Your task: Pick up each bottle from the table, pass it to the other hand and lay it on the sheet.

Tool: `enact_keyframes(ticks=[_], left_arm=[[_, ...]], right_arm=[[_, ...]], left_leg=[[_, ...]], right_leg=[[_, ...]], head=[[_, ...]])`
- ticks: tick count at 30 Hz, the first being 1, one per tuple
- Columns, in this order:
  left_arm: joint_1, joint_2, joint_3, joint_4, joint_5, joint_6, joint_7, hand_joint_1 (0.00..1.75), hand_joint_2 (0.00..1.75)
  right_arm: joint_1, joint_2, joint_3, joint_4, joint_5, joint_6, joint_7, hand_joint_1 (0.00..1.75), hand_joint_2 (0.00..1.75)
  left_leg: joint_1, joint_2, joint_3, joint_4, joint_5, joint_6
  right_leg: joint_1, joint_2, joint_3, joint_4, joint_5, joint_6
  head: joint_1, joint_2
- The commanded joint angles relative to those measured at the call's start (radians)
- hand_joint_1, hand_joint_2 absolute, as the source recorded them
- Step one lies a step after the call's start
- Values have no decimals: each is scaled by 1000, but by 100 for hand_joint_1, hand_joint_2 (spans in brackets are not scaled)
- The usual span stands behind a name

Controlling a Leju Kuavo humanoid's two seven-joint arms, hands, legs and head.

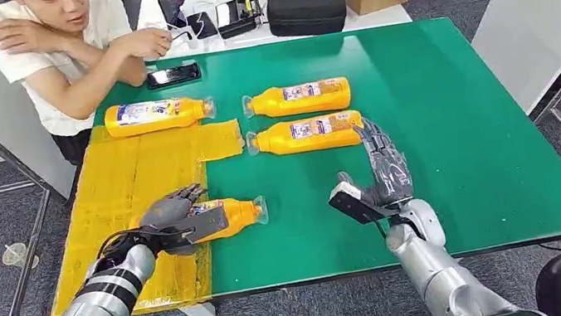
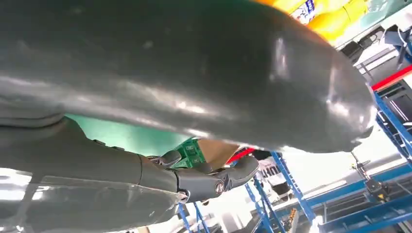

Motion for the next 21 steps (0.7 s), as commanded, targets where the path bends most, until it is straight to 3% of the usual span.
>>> enact_keyframes(ticks=[1,21], left_arm=[[30,33,-17,87,-2,-8,9,0,175],[30,33,-17,87,-2,-8,9,0,175]], right_arm=[[-45,-7,30,62,0,3,-3,0,0],[-45,-7,30,62,0,3,-3,0,0]], left_leg=[[-1,4,2,-1,-1,0],[0,7,3,-1,-1,0]], right_leg=[[0,3,1,-1,0,-2],[1,5,1,-1,1,-5]], head=[[0,0],[0,0]])
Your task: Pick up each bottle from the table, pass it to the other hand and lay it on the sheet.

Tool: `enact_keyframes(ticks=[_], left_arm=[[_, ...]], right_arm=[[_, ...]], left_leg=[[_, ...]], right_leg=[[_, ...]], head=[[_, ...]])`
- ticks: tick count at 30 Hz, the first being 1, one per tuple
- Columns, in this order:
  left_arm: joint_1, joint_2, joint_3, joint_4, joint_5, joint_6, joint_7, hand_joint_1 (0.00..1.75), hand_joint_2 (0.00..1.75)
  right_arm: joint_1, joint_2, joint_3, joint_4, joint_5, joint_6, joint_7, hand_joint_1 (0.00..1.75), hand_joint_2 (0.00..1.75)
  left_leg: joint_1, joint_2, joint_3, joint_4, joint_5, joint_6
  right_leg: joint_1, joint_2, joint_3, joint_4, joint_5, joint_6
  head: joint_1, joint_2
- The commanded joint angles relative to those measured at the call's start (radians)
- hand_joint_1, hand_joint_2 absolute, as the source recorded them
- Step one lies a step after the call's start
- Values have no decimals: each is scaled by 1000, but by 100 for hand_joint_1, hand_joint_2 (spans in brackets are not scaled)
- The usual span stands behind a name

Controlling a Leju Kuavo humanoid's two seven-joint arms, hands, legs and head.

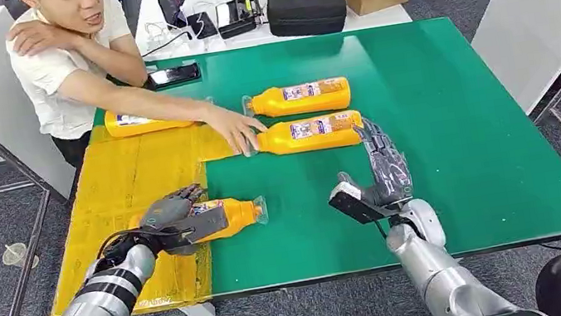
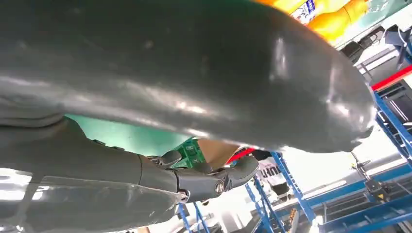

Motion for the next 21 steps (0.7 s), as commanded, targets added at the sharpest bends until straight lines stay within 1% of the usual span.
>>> enact_keyframes(ticks=[1,2,4,5,7,8,10,11,12,14,18,19,21], left_arm=[[31,33,-17,84,-1,-8,9,0,175],[31,33,-17,84,-1,-8,9,0,175],[31,33,-17,84,-1,-8,9,0,175],[31,33,-17,84,-1,-8,9,0,175],[31,33,-17,84,-1,-8,9,0,175],[31,33,-17,84,-1,-8,9,0,175],[31,33,-17,84,-1,-8,9,0,175],[31,33,-17,84,-1,-8,9,0,175],[31,33,-17,84,-1,-8,9,0,175],[31,33,-17,84,-1,-8,9,0,175],[31,33,-17,84,-1,-8,9,0,175],[31,33,-17,84,-1,-8,9,0,175],[31,33,-17,84,-1,-8,9,0,175]], right_arm=[[-45,-7,30,61,0,4,-3,0,0],[-45,-7,30,61,0,4,-3,0,0],[-45,-7,30,61,0,4,-3,0,0],[-45,-7,30,61,0,4,-3,0,0],[-45,-7,30,61,0,4,-3,0,0],[-45,-7,30,61,0,4,-3,0,0],[-45,-7,30,61,0,4,-3,0,0],[-45,-7,30,61,0,4,-3,0,0],[-45,-7,30,61,0,4,-3,0,0],[-45,-7,30,61,0,4,-3,0,0],[-45,-7,30,61,0,4,-3,0,0],[-45,-7,30,61,0,4,-3,0,0],[-45,-7,30,61,0,4,-3,0,0]], left_leg=[[-1,5,2,-1,-1,0],[0,6,2,-1,-1,0],[-1,5,2,-1,-1,0],[0,6,3,-1,-1,0],[-1,4,2,-1,-1,0],[0,6,3,-1,-1,0],[-1,5,2,-1,-1,0],[0,6,3,-1,-1,0],[-1,4,2,-1,-1,0],[0,6,3,-1,-1,0],[-1,4,2,-1,-1,0],[0,6,2,-1,-1,0],[0,5,3,-1,-1,0]], right_leg=[[0,4,1,-1,0,-3],[1,4,1,-1,1,-4],[0,3,1,-1,0,-2],[0,5,1,-1,1,-4],[0,3,1,0,0,-2],[0,4,1,-1,1,-4],[0,3,1,0,0,-2],[0,4,1,-1,0,-4],[0,3,1,-1,0,-2],[1,4,1,-1,1,-4],[0,3,1,0,0,-2],[0,4,1,-1,1,-3],[0,4,1,-1,0,-3]], head=[[0,0],[0,0],[0,0],[0,0],[0,0],[0,0],[0,0],[0,0],[0,0],[0,0],[0,0],[0,0],[0,0]])
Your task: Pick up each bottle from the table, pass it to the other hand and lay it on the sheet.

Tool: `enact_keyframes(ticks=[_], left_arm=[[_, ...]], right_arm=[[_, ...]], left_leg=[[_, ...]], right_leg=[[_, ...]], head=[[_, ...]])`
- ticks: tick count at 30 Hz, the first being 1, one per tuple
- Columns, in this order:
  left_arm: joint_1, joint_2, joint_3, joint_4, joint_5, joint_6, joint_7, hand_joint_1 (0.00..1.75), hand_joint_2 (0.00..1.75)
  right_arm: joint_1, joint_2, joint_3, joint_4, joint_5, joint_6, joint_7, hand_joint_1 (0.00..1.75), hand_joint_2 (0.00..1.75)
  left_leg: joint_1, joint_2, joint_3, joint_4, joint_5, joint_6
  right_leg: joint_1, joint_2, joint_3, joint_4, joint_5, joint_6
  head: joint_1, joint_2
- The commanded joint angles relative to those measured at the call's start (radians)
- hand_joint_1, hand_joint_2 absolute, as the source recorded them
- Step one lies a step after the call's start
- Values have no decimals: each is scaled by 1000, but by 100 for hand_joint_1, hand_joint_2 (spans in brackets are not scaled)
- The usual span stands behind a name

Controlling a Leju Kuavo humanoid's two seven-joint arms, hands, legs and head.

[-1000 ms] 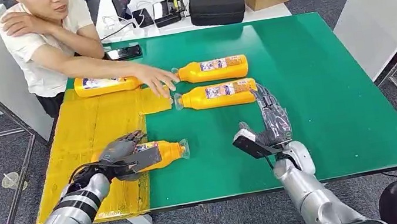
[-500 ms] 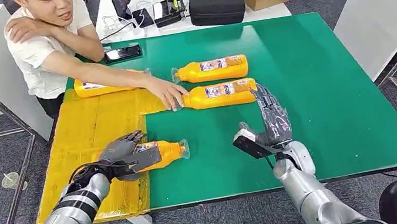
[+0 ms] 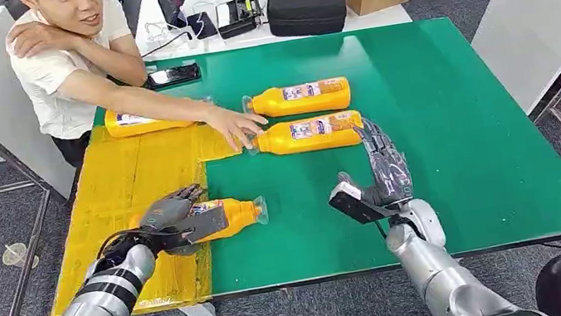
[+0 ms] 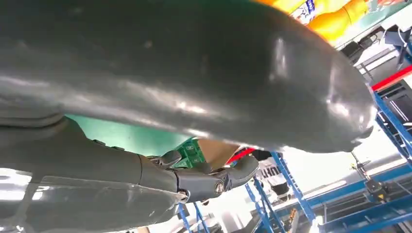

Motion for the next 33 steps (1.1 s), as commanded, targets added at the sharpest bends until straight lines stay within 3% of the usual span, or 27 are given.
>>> enact_keyframes(ticks=[1,2,3,4,7,14,33], left_arm=[[32,33,-17,81,-1,-8,9,0,175],[32,33,-17,81,-1,-8,9,0,175],[63,4,54,-4,167,25,-242,0,175],[77,-17,31,-68,185,7,-334,0,175],[144,-2,-61,-259,280,-67,-226,0,175],[122,20,-131,-203,363,-25,-247,0,175],[111,22,-136,-205,372,-23,-246,0,175]], right_arm=[[-45,-7,30,60,0,4,-3,0,0],[-45,-7,30,60,0,4,-3,0,0],[-11,-25,38,40,3,20,25,0,0],[24,-41,38,17,-13,15,6,0,0],[51,-57,52,-1,-40,0,-3,0,0],[36,-50,41,6,-33,7,-3,0,0],[40,-50,39,9,-32,6,-3,0,0]], left_leg=[[-1,4,2,-1,-1,0],[0,6,2,-1,-1,0],[-1,5,2,-1,-1,0],[0,2,2,-1,-1,0],[0,0,2,-1,0,0],[0,1,-3,2,-2,1],[0,-3,-9,1,0,1]], right_leg=[[0,3,1,-1,0,-2],[1,4,1,-1,1,-4],[0,3,1,-1,0,-3],[0,1,2,-1,0,-2],[1,-2,1,-2,-1,-2],[1,-1,-1,0,-2,-4],[0,-4,-8,0,-1,-2]], head=[[0,0],[0,0],[0,0],[0,0],[0,0],[0,0],[0,0]])
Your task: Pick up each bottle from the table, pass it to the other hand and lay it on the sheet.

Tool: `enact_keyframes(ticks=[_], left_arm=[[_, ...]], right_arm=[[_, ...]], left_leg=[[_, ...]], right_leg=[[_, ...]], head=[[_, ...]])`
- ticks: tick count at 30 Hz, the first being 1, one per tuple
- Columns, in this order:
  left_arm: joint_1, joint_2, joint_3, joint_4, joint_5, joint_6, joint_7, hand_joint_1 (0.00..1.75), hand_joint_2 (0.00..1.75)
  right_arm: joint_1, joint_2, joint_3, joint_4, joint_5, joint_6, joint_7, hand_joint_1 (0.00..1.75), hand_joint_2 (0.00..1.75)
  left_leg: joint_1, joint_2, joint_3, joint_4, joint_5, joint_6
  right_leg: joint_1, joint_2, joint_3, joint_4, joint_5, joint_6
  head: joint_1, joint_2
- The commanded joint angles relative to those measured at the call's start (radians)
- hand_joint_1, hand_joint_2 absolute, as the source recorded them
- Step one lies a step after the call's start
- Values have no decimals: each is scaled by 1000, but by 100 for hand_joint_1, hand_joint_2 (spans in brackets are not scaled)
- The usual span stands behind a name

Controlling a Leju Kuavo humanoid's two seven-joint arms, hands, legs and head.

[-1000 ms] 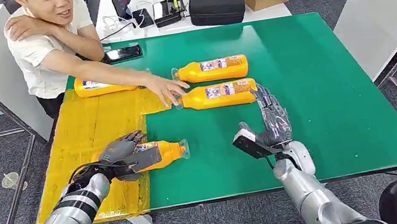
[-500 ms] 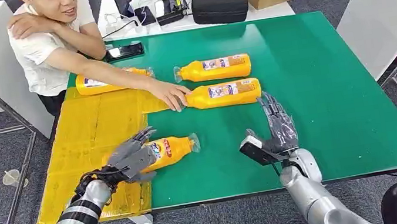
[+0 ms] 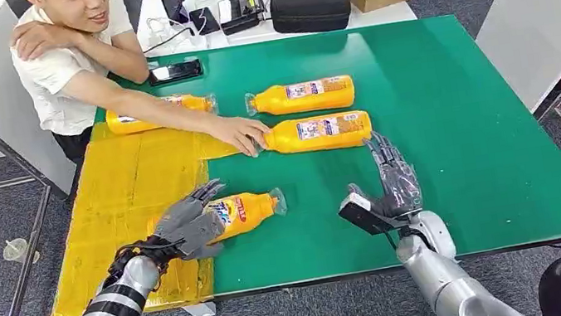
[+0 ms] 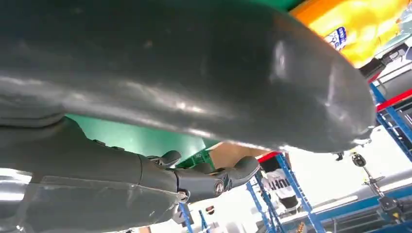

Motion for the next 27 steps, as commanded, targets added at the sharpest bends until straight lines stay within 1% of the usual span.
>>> enact_keyframes(ticks=[1,5,6,7,8,12,13,14,16,17,19,20,22,23,27], left_arm=[[-18,17,-38,18,3,-3,0,0,175],[-18,17,-38,18,3,-3,0,0,175],[-18,17,-38,18,3,-3,0,0,175],[-18,17,-38,18,3,-3,0,0,175],[-18,17,-38,18,3,-3,0,0,175],[-18,17,-38,18,3,-3,0,0,175],[6,34,-43,-45,4,71,-32,0,175],[30,56,-57,-114,20,63,-15,0,175],[55,78,-65,-185,38,37,13,0,175],[55,78,-65,-185,38,37,13,0,175],[70,86,-70,-216,44,35,20,0,175],[72,87,-70,-216,44,35,19,0,175],[72,87,-70,-216,44,35,19,0,175],[72,88,-71,-216,44,35,19,0,175],[71,95,-88,-220,54,40,31,0,175]], right_arm=[[-15,-7,22,17,1,5,-2,0,0],[-15,-7,22,17,1,5,-2,0,0],[-15,-7,22,17,1,5,-2,0,0],[-15,-7,22,17,1,5,-2,0,0],[-15,-7,22,17,1,5,-2,0,0],[-15,-7,22,17,1,5,-2,0,0],[-2,-12,15,6,4,3,12,0,0],[13,-17,9,-10,5,7,11,0,0],[27,-22,2,-20,5,9,6,0,0],[27,-22,2,-20,5,9,6,0,0],[32,-20,0,-25,7,9,6,0,0],[32,-21,0,-25,7,9,6,0,0],[32,-21,0,-25,7,9,6,0,0],[30,-20,0,-26,7,11,6,0,0],[31,-17,-11,-28,16,12,6,0,0]], left_leg=[[1,3,2,1,-2,0],[1,2,1,0,-1,0],[1,5,4,2,-4,0],[0,2,1,0,-1,0],[0,2,1,0,-1,0],[1,3,1,1,-2,0],[0,2,0,0,-1,0],[0,2,0,0,-1,0],[1,4,3,0,-3,0],[1,5,4,1,-4,0],[0,3,0,0,-1,0],[1,3,1,1,-3,0],[0,3,-1,0,-1,0],[1,4,0,1,-3,0],[0,4,-1,1,-2,0]], right_leg=[[1,1,2,0,-1,-3],[1,1,1,0,-1,-3],[3,2,3,1,-2,-6],[1,1,1,0,-1,-3],[1,1,0,0,-1,-2],[1,1,1,0,-1,-4],[1,1,0,0,0,-3],[1,1,0,0,-1,-3],[2,2,2,0,-2,-5],[2,2,3,0,-2,-6],[1,1,-1,0,-1,-3],[2,2,1,0,-2,-4],[1,1,-2,0,-1,-2],[2,2,0,1,-2,-4],[1,2,-2,0,-1,-3]], head=[[0,0],[0,0],[0,0],[0,0],[0,0],[0,0],[0,0],[0,0],[0,0],[0,0],[0,0],[0,0],[0,0],[0,0],[0,0]])
